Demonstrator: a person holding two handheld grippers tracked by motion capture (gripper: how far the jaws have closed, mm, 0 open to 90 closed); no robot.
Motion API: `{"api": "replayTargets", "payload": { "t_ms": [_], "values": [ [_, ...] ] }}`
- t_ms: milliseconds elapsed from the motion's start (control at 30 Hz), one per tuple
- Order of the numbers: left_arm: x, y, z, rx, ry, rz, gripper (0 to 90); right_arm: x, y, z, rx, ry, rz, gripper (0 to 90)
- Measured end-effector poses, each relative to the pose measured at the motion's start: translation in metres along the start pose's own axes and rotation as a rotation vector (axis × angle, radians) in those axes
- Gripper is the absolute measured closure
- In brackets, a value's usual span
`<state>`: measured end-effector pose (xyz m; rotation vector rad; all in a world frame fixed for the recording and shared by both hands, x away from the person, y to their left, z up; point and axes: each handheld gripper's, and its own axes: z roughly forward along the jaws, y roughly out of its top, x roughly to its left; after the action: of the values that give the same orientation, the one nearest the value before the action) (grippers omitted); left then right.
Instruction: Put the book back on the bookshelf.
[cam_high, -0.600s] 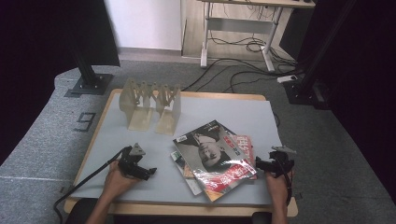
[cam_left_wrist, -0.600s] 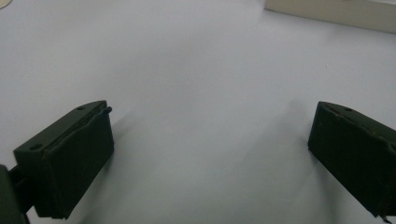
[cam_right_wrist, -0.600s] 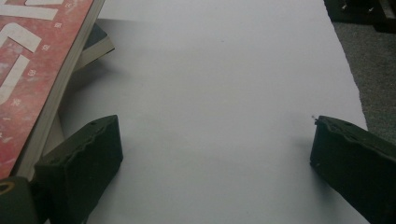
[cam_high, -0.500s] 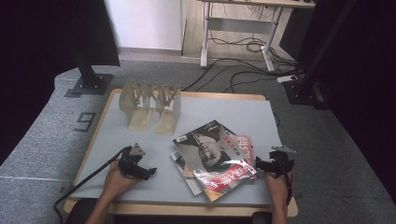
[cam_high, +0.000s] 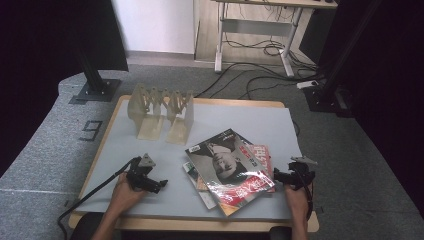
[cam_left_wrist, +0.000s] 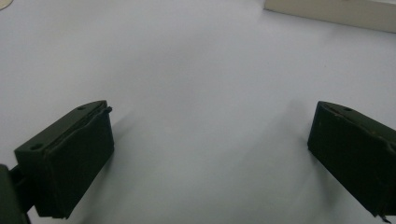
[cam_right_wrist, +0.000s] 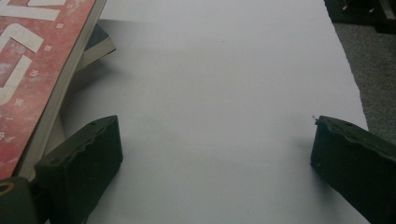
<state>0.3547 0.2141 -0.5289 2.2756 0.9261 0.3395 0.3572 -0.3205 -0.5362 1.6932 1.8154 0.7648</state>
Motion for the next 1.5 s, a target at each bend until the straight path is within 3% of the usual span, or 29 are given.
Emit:
{"api": "replayTargets", "payload": {
  "t_ms": [300,433,633,767,867,967,1033,1100,1233,1300,1367,1500],
  "values": [
    [0.0,0.0,0.0,-0.001,-0.001,0.001,0.2,-0.002,-0.001,-0.003,-0.02,0.048,0.005,5.2],
    [0.0,0.0,0.0,0.0,-0.004,0.003,0.1,-0.001,-0.002,-0.007,-0.013,0.054,-0.016,5.2],
    [0.001,0.0,-0.001,0.003,-0.019,0.021,0.0,-0.003,0.003,-0.02,-0.057,0.064,-0.013,5.0],
    [0.001,0.0,-0.002,-0.006,-0.059,0.026,0.0,0.0,0.006,-0.031,-0.061,0.082,-0.029,4.1],
    [0.002,0.002,-0.002,-0.034,-0.118,0.0,0.0,0.004,0.007,-0.038,-0.063,0.106,-0.037,3.4],
    [0.003,0.004,-0.003,-0.057,-0.131,-0.01,1.9,0.006,0.007,-0.042,-0.065,0.14,-0.042,3.1],
    [0.002,0.007,-0.004,-0.068,-0.127,-0.004,1.7,0.01,0.005,-0.047,-0.058,0.163,-0.081,2.8],
    [-0.003,0.016,-0.006,-0.069,-0.107,0.043,1.1,0.013,0.004,-0.051,-0.057,0.183,-0.099,2.9],
    [-0.009,0.03,-0.004,-0.077,-0.124,0.077,0.5,0.021,0.0,-0.056,-0.057,0.232,-0.12,2.9],
    [-0.01,0.037,-0.002,-0.076,-0.13,0.085,0.2,0.025,-0.002,-0.058,-0.058,0.255,-0.127,2.9],
    [-0.009,0.042,0.0,-0.105,-0.156,0.07,0.6,0.029,-0.004,-0.059,-0.054,0.271,-0.133,2.9],
    [-0.007,0.057,0.007,-0.101,-0.178,0.069,0.8,0.037,-0.008,-0.058,-0.038,0.283,-0.147,3.1]
  ]
}}
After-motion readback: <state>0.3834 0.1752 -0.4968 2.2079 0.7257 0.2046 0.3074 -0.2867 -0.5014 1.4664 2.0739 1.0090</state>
